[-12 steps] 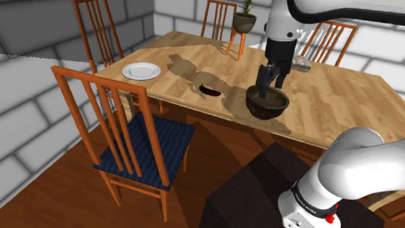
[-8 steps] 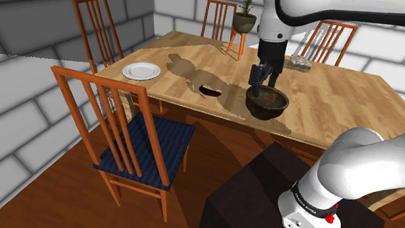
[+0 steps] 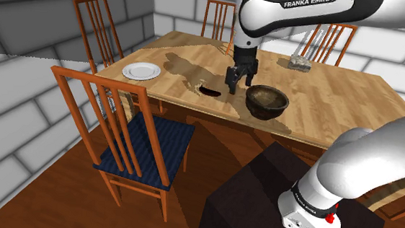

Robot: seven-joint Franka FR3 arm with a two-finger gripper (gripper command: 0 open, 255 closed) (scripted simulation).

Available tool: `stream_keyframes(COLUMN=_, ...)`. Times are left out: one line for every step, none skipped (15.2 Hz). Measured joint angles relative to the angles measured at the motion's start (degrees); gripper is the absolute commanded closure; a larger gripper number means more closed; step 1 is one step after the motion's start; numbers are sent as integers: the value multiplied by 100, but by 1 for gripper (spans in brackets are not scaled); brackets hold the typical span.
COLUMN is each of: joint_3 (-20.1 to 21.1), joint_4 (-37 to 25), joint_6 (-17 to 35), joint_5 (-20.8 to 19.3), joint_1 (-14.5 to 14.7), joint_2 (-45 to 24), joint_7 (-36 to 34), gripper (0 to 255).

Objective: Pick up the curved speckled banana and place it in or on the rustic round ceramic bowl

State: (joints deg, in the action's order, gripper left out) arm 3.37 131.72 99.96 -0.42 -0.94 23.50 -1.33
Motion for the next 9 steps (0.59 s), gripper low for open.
stream_keyframes(joint_3=-20, joint_4=-118, joint_6=109, joint_5=-26, joint_1=-24, joint_2=-211, joint_7=21, gripper=0)
stream_keyframes(joint_3=-19, joint_4=-248, joint_6=220, joint_5=-41, joint_1=-35, joint_2=-438, joint_7=10, gripper=0)
stream_keyframes(joint_3=-17, joint_4=-322, joint_6=336, joint_5=-54, joint_1=-42, joint_2=-615, joint_7=-1, gripper=0)
stream_keyframes(joint_3=-21, joint_4=-472, joint_6=426, joint_5=-72, joint_1=-54, joint_2=-838, joint_7=-4, gripper=0)
stream_keyframes(joint_3=-41, joint_4=-603, joint_6=509, joint_5=-94, joint_1=-77, joint_2=-1038, joint_7=18, gripper=0)
stream_keyframes(joint_3=-29, joint_4=-740, joint_6=595, joint_5=-101, joint_1=-74, joint_2=-1247, joint_7=-12, gripper=0)
stream_keyframes(joint_3=-41, joint_4=-872, joint_6=698, joint_5=-123, joint_1=-90, joint_2=-1468, joint_7=-3, gripper=0)
stream_keyframes(joint_3=-59, joint_4=-1040, joint_6=774, joint_5=-145, joint_1=-110, joint_2=-1696, joint_7=13, gripper=0)
stream_keyframes(joint_3=-79, joint_4=-1188, joint_6=846, joint_5=-165, joint_1=-131, joint_2=-1900, joint_7=35, gripper=0)
